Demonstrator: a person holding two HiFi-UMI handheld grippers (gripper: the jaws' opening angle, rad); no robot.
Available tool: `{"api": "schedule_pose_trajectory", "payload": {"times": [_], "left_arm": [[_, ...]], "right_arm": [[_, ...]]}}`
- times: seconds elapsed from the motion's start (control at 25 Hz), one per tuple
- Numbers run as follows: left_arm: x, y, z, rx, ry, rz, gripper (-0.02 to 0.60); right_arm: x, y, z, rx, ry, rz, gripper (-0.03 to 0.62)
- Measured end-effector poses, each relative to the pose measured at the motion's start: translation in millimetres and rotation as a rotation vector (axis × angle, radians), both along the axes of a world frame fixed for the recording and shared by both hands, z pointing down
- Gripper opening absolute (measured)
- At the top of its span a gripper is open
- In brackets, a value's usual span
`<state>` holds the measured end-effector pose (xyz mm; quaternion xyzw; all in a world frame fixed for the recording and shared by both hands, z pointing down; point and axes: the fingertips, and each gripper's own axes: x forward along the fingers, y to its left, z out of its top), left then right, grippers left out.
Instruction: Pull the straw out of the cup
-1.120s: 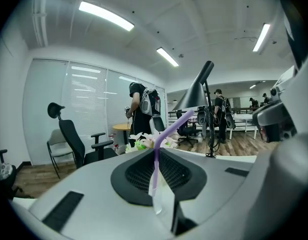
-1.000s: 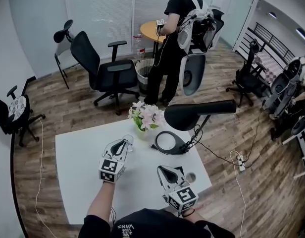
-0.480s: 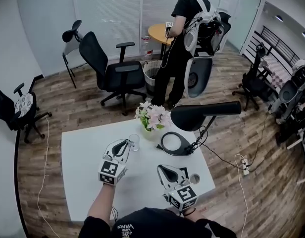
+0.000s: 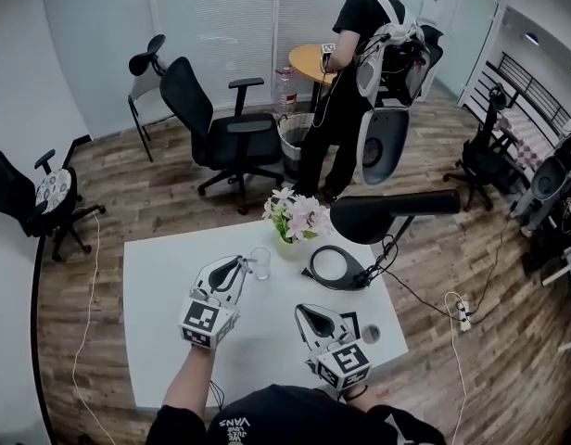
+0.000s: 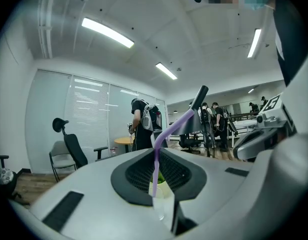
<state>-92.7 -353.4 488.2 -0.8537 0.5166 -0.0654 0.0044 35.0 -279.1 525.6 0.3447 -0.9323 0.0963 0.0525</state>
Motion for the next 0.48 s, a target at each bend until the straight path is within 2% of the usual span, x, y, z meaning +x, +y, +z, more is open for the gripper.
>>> {"api": "schedule_pose_trajectory", "payload": {"times": [0.48], "left_arm": [[-8.8, 32.5, 1.4, -0.027, 0.028, -0.019, 0.034]], "right_arm": [[-7.6, 7.3, -1.9, 0.003, -0.005, -0.005, 0.017]]}}
